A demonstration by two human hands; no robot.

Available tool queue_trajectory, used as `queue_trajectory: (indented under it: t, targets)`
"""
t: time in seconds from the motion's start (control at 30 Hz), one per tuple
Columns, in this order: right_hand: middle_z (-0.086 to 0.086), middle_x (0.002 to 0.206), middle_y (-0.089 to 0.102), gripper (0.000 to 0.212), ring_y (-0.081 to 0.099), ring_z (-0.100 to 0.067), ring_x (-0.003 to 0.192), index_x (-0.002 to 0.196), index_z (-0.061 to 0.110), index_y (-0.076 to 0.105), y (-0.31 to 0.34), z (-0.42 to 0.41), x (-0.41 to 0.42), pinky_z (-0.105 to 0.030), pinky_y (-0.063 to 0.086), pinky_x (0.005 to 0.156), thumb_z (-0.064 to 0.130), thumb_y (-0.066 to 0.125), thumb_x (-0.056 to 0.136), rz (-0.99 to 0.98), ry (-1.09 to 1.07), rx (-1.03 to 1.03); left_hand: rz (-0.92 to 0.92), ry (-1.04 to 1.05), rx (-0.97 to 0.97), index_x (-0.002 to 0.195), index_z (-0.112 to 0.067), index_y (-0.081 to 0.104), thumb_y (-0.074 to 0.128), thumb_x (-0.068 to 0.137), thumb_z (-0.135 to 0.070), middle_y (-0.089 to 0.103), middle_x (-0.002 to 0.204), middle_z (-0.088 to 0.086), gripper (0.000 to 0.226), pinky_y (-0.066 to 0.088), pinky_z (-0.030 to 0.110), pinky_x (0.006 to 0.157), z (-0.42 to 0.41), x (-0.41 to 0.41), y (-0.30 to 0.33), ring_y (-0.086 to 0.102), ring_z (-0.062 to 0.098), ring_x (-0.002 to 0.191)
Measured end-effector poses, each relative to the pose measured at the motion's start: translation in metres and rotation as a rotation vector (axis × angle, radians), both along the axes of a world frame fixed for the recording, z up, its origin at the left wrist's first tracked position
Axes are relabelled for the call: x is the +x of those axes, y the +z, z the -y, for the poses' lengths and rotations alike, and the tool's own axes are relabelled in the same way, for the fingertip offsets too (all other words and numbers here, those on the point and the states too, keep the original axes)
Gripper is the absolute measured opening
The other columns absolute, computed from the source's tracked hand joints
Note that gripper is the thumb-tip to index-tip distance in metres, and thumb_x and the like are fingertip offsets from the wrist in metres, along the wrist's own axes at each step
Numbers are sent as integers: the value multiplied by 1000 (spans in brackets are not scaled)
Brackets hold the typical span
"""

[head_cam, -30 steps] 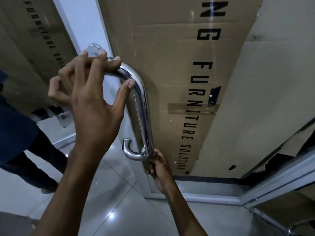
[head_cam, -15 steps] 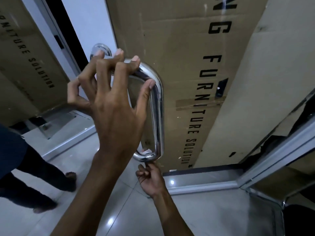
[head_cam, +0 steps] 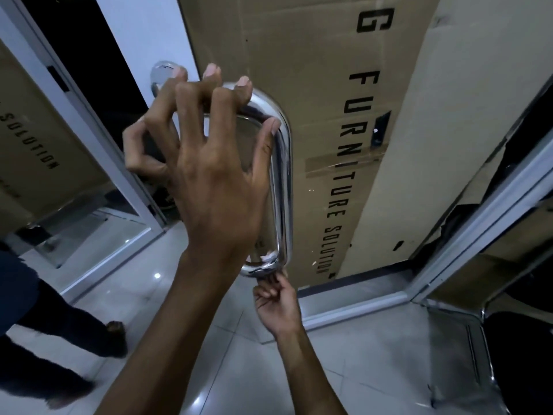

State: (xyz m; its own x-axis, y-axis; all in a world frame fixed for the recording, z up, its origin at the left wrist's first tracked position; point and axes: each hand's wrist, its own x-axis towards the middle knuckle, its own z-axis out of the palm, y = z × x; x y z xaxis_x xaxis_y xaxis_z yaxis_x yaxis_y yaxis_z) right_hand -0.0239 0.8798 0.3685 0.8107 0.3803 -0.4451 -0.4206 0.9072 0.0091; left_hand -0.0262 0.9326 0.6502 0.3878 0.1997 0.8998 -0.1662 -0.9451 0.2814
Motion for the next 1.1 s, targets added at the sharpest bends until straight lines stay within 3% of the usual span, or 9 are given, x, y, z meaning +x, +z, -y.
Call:
queue_trajectory:
  t: [0.17,0.3,0.43,0.57,0.63,0.7,0.77,0.97,1.1]
  targets:
    - [4,58,42,23,33,-5,40,119,19,63,11,20,8,-18,29,36,11,48,105,122,-23,-300,17,14,30,135,-30,39,60,101,-57,56,144,8,48,35,61,112,-2,3,-1,40,26,143]
    - [4,59,54,29,28,-5,40,135,12,59,19,15,-7,-19,26,38,12,50,108,141,-12,-612,30,44,51,134,-29,45,63,100,-55,58,144,6,46,23,51,110,-5,1,0,38,23,142]
    - [3,102,71,20,58,-15,65,124,27,67,28,13,-21,-26,47,46,27,55,108,80,58,-1075,10,-12,59,137,-31,63,63,102,-39,55,149,-3,36,19,46,108,-11,-5,-1,30,16,143]
    - [13,94,76,25,72,-16,83,115,34,75,17,5,-43,-46,64,69,27,54,102,73,-220,-1484,86,-123,151,148,-28,56,62,101,-15,48,158,0,48,22,44,109,-26,-18,-26,36,23,148]
    - [17,96,76,26,73,-11,87,109,39,75,21,5,-58,-42,63,74,21,59,101,100,-374,-1618,107,-169,168,144,-27,56,62,99,-7,50,154,3,50,28,47,104,-38,-25,-54,49,31,137]
    - [17,100,71,34,68,-3,94,110,38,72,29,11,-65,-20,57,77,7,64,99,225,-514,-1774,2,-236,143,133,-23,60,57,98,-6,58,143,8,39,33,52,94,-51,-31,-89,60,36,121]
    - [13,104,69,28,60,5,103,114,20,74,37,20,-66,-5,47,82,-1,65,96,438,-662,-1924,-203,-298,125,119,-16,67,54,97,-8,65,127,13,27,33,46,92,-64,-33,-127,62,35,113]
    - [-11,119,72,33,64,-15,117,118,1,73,28,26,-40,-19,50,104,21,50,109,931,-743,-2182,-701,-294,90,124,-24,63,53,99,-18,61,129,0,28,29,33,92,-94,-26,-216,56,25,115]
    - [-7,123,74,28,65,-16,107,123,6,74,0,27,-26,-24,59,89,19,65,100,1215,-587,-2394,-789,-294,91,130,-26,63,51,97,-19,60,138,2,35,31,35,95,-96,-23,-234,55,26,122]
